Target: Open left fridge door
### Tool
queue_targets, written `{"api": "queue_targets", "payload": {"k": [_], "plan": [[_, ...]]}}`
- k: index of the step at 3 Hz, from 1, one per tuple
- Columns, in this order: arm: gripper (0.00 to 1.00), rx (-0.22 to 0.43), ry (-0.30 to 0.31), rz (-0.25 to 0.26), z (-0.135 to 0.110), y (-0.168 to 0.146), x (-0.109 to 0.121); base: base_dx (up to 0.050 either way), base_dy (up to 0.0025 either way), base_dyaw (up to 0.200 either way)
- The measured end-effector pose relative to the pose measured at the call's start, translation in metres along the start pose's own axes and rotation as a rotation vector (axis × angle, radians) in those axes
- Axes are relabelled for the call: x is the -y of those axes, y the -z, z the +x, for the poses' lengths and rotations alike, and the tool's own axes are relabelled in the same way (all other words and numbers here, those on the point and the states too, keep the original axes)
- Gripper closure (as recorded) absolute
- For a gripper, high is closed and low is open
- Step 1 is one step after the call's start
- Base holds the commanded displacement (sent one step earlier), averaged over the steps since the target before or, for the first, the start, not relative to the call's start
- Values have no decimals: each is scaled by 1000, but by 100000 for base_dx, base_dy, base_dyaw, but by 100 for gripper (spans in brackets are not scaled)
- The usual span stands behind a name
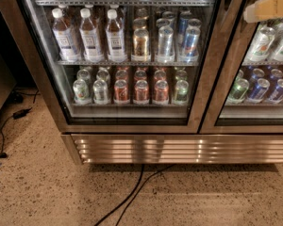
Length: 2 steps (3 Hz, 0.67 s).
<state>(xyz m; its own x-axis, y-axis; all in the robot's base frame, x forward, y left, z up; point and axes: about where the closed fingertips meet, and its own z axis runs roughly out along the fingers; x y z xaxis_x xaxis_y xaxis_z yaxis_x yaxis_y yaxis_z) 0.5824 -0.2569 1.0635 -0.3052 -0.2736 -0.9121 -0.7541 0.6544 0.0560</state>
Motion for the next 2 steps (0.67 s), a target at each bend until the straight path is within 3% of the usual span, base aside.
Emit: {"api": "queue_targets", "payload": {"k": [2], "plan": [[0,16,-14,-14,-2,-3,3,0,0,0]]}}
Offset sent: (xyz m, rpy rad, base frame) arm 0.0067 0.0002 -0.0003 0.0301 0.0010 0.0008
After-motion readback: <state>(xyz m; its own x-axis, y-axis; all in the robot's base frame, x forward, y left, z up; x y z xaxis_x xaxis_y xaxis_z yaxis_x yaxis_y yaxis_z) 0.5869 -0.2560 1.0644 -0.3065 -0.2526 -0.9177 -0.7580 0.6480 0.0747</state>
